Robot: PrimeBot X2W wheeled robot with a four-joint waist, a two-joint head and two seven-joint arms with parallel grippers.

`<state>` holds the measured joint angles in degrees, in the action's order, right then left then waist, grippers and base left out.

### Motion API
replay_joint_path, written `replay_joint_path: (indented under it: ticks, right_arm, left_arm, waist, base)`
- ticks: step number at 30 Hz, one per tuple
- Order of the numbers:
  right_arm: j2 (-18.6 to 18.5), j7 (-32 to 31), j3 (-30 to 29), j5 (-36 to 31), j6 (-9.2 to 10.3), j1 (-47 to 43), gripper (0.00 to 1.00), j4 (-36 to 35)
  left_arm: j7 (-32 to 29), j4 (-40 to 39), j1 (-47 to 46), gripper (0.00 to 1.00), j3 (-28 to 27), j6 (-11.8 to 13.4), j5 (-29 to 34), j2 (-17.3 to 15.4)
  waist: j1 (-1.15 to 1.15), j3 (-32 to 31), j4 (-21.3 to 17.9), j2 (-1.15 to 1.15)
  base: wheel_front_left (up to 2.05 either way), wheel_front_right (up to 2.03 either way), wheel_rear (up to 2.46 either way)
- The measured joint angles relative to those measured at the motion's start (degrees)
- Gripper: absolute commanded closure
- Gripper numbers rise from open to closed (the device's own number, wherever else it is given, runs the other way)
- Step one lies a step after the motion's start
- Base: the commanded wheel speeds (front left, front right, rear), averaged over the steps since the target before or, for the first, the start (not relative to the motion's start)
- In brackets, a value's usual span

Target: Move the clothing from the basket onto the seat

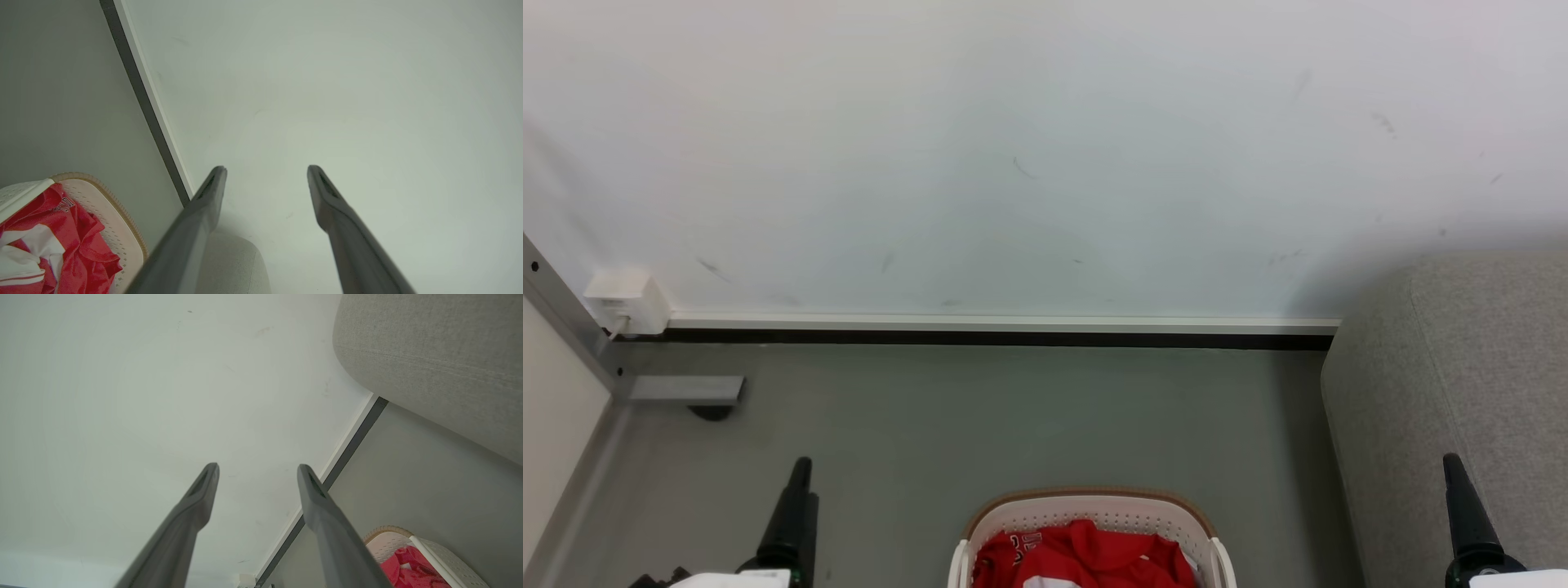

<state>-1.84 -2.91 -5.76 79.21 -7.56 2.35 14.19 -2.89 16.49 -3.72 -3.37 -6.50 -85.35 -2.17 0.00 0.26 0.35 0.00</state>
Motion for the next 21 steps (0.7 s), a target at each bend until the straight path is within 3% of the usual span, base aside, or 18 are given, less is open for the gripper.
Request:
replay_joint_path:
  ticks: [21]
  right_arm:
    - [-0.75,4.81,2.58,-25.51,0.00,-1.70,0.00,-4.46]
  left_arm:
    - [4.87,-2.64,0.14,0.00,4.94,4.41,21.90,-0.05]
  waist:
    - [0.00,0.00,0.87,0.00]
  base:
    - [0.00,0.00,0.00]
